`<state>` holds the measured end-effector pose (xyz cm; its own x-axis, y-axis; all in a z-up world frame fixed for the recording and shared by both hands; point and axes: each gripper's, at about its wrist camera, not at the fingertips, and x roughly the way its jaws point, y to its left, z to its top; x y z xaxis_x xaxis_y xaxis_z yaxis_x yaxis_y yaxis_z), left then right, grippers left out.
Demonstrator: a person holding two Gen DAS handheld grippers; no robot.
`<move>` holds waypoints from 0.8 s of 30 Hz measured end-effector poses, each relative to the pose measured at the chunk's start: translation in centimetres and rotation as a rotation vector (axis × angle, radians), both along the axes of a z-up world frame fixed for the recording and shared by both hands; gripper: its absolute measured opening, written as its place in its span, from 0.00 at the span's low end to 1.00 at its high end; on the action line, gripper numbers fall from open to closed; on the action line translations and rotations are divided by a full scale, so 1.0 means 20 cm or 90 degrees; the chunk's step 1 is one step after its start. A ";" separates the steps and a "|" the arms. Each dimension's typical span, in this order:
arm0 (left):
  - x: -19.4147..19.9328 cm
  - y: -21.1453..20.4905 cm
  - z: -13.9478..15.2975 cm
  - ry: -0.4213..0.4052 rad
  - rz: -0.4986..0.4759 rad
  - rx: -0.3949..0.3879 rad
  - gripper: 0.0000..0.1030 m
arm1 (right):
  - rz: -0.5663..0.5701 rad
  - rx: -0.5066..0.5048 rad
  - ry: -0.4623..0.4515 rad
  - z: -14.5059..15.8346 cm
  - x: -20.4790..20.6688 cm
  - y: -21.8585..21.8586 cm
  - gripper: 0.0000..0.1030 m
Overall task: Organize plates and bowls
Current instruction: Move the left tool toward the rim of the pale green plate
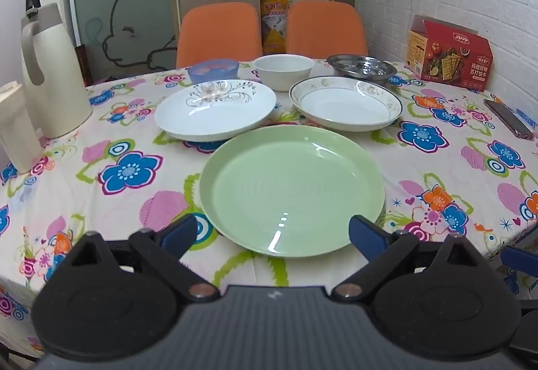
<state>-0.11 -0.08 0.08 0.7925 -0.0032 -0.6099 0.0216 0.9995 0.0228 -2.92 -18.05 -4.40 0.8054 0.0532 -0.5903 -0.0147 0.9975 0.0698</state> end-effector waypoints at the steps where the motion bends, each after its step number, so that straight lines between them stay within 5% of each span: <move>1: 0.00 0.00 0.00 0.000 0.000 0.000 0.93 | 0.000 0.000 0.000 0.00 0.00 0.00 0.82; 24: 0.04 0.01 -0.02 0.007 -0.003 -0.004 0.93 | 0.013 -0.008 0.005 -0.01 0.01 0.03 0.82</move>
